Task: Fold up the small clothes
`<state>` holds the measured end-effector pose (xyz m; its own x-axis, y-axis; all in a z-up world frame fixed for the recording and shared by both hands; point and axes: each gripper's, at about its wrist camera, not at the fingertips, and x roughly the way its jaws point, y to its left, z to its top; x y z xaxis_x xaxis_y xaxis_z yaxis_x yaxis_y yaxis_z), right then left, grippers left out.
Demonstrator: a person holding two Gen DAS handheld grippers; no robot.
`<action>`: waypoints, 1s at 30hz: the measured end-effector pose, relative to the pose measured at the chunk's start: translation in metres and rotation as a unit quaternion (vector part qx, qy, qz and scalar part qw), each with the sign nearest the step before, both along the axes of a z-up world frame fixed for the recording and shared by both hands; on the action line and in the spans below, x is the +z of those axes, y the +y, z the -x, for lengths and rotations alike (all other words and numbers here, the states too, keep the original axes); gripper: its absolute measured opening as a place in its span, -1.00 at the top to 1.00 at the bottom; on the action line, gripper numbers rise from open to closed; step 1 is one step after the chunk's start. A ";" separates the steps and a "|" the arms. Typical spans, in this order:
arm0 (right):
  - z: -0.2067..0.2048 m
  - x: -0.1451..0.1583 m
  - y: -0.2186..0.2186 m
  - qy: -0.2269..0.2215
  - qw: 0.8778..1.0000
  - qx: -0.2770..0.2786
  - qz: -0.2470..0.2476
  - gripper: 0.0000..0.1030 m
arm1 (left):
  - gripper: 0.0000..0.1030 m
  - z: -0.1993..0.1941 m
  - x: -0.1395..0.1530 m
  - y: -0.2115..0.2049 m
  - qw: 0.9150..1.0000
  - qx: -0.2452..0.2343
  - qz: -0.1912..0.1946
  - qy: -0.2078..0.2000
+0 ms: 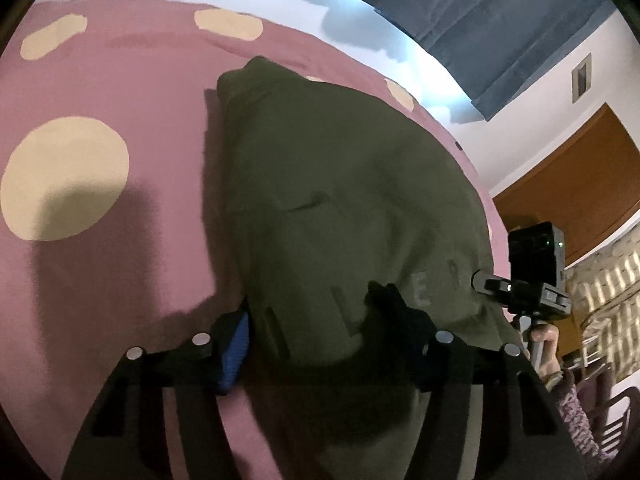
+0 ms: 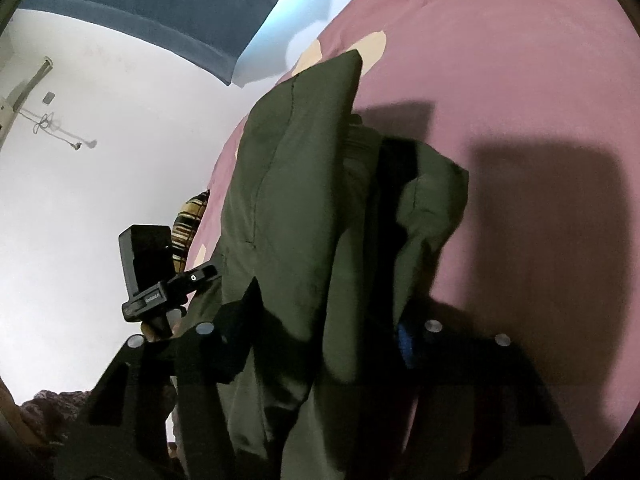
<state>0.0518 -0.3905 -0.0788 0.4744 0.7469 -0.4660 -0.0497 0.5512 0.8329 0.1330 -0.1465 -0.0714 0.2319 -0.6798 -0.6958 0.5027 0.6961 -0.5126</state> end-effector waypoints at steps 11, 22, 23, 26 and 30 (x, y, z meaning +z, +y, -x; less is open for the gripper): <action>-0.002 0.005 0.010 -0.027 0.999 -0.028 -0.009 0.34 | 0.00 0.007 0.014 -0.007 0.998 -0.003 -0.028 -0.052; -0.021 0.009 0.037 -0.044 0.998 -0.034 -0.021 0.42 | 0.09 0.004 0.040 0.024 0.996 0.025 -0.044 -0.079; -0.028 0.006 0.043 -0.042 0.998 -0.033 -0.030 0.42 | 0.10 -0.001 0.043 0.030 0.995 0.034 -0.047 -0.079; -0.050 -0.001 0.062 -0.037 0.998 -0.029 -0.043 0.42 | 0.11 -0.014 0.047 0.047 0.994 0.056 -0.055 -0.080; -0.087 -0.012 0.090 -0.023 0.998 -0.016 -0.054 0.42 | 0.11 -0.036 0.039 0.074 0.992 0.083 -0.063 -0.065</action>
<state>0.1384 -0.3004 -0.0911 0.5178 0.7755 -0.3612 -0.0728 0.4606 0.8846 0.1688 -0.0728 -0.0325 0.4270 -0.5346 -0.7293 0.4311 0.8293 -0.3555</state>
